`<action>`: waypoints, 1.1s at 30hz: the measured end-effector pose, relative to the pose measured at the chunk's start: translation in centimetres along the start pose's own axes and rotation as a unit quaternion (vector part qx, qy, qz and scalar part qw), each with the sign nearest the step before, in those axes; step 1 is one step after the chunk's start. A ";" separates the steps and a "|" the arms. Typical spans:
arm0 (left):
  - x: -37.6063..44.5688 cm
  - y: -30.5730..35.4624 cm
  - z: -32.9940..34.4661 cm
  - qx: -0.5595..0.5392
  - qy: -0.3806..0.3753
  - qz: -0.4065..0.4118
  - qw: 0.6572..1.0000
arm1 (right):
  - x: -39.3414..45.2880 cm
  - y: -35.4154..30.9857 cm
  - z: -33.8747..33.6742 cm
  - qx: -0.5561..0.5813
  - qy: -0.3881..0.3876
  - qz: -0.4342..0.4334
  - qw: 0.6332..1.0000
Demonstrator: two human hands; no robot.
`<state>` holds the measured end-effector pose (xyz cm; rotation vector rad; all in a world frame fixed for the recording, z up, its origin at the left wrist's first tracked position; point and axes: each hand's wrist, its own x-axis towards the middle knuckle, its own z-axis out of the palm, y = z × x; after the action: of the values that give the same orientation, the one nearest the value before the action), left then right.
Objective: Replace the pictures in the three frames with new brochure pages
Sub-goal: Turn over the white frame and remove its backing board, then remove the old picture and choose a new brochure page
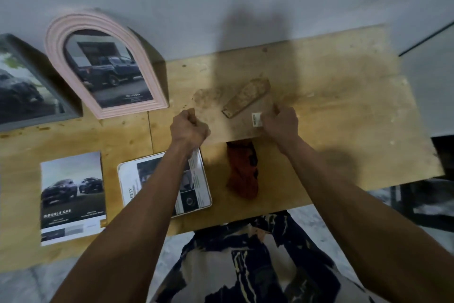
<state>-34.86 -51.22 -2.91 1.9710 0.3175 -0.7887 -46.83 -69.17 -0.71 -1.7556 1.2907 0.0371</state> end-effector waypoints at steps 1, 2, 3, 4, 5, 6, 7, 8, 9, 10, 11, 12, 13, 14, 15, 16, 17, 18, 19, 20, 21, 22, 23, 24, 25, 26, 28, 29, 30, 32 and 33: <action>0.4 0.1 0.5 0.000 0.007 0.000 1.000 | 0.8 0.2 0.1 -0.008 -0.004 0.004 1.000; 0.6 0.2 0.9 0.030 0.013 0.018 0.999 | 1.4 0.2 0.1 -0.016 -0.008 0.003 1.000; 0.5 0.3 1.1 0.078 0.019 0.041 0.996 | 1.9 0.3 0.2 -0.027 -0.015 -0.003 1.000; 0.7 0.2 1.3 0.105 0.024 0.051 0.993 | 2.4 0.4 0.3 -0.043 -0.022 -0.009 0.999; 0.9 0.2 1.5 0.115 0.031 0.053 0.991 | 2.6 0.3 0.3 -0.062 -0.031 -0.013 0.997; 1.3 0.0 1.7 0.120 0.040 0.052 0.991 | 2.9 0.3 0.4 -0.078 -0.044 -0.018 0.996; 1.6 0.2 1.9 0.120 0.048 0.043 0.991 | 3.1 0.2 0.5 -0.089 -0.054 -0.025 0.994; 1.9 0.3 2.1 0.095 0.056 0.019 0.994 | 3.2 0.3 0.5 -0.098 -0.056 -0.032 0.993; 1.9 0.5 2.3 0.075 0.055 -0.003 0.996 | 3.4 0.3 0.5 -0.108 -0.051 -0.040 0.992; 2.3 0.4 2.4 0.083 0.054 -0.005 0.995 | 3.6 0.5 0.6 -0.118 -0.045 -0.045 0.991; 2.3 0.4 2.5 0.111 0.051 0.006 0.992 | 3.6 0.6 0.6 -0.130 -0.041 -0.050 0.989; 2.5 0.2 2.5 0.141 0.045 0.014 0.989 | 3.6 0.8 0.7 -0.138 -0.039 -0.054 0.988; 2.3 0.3 2.6 0.166 0.049 0.024 0.985 | 3.6 0.9 0.9 -0.143 -0.037 -0.059 0.987; 2.3 0.4 2.7 0.179 0.052 0.027 0.982 | 3.6 1.0 1.0 -0.145 -0.035 -0.062 0.987; 2.2 0.6 2.8 0.173 0.051 0.027 0.983 | 3.7 1.1 1.2 -0.146 -0.030 -0.062 0.987; 2.2 0.6 2.9 0.170 0.053 0.026 0.984 | 3.9 1.2 1.3 -0.146 -0.028 -0.058 0.987; 2.2 0.8 3.0 0.161 0.055 0.026 0.985 | 3.9 1.2 1.4 -0.149 -0.027 -0.053 0.987; 2.2 0.8 3.1 0.170 0.058 0.032 0.983 | 4.0 1.2 1.6 -0.149 -0.030 -0.048 0.987; 2.1 0.8 3.2 0.183 0.057 0.039 0.981 | 4.1 1.3 1.7 -0.154 -0.031 -0.047 0.987; 2.1 0.8 3.2 0.192 0.058 0.041 0.979 | 4.1 1.4 1.9 -0.159 -0.030 -0.051 0.985; 1.9 0.8 3.2 0.186 0.062 0.040 0.980 | 4.1 1.5 2.0 -0.167 -0.030 -0.057 0.984; 2.0 0.8 3.2 0.188 0.059 0.041 0.980 | 4.0 1.5 2.1 -0.170 -0.031 -0.059 0.983; 2.0 0.8 3.3 0.183 0.057 0.042 0.981 | 4.0 1.6 2.2 -0.170 -0.033 -0.057 0.983; 2.2 0.8 3.3 0.176 0.052 0.038 0.982 | 4.0 1.6 2.2 -0.170 -0.036 -0.055 0.983; 2.1 0.8 3.3 0.164 0.046 0.038 0.985 | 3.9 1.6 2.2 -0.171 -0.036 -0.056 0.983; 2.2 0.8 3.2 0.172 0.036 0.041 0.984 | 3.9 1.7 2.2 -0.175 -0.035 -0.057 0.982; 1.7 1.0 3.0 0.186 0.023 0.029 0.982 | 3.7 1.7 2.2 -0.169 -0.028 -0.051 0.984; 1.3 1.0 2.9 0.171 0.017 0.029 0.985 | 3.5 1.8 2.2 -0.163 -0.019 -0.052 0.985; 0.8 1.1 2.6 0.147 0.010 0.032 0.989 | 3.2 1.8 2.3 -0.161 -0.006 -0.060 0.985; -0.4 0.8 1.7 0.110 0.016 0.037 0.993 | 2.3 1.4 2.8 -0.171 0.014 -0.091 0.981; -0.8 0.3 0.9 0.118 0.026 0.048 0.991 | 1.7 1.1 3.3 -0.173 0.015 -0.112 0.979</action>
<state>-35.70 -52.08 -2.51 2.2137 0.1631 -0.7406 -45.38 -68.19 -4.16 -2.1976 1.1496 0.1130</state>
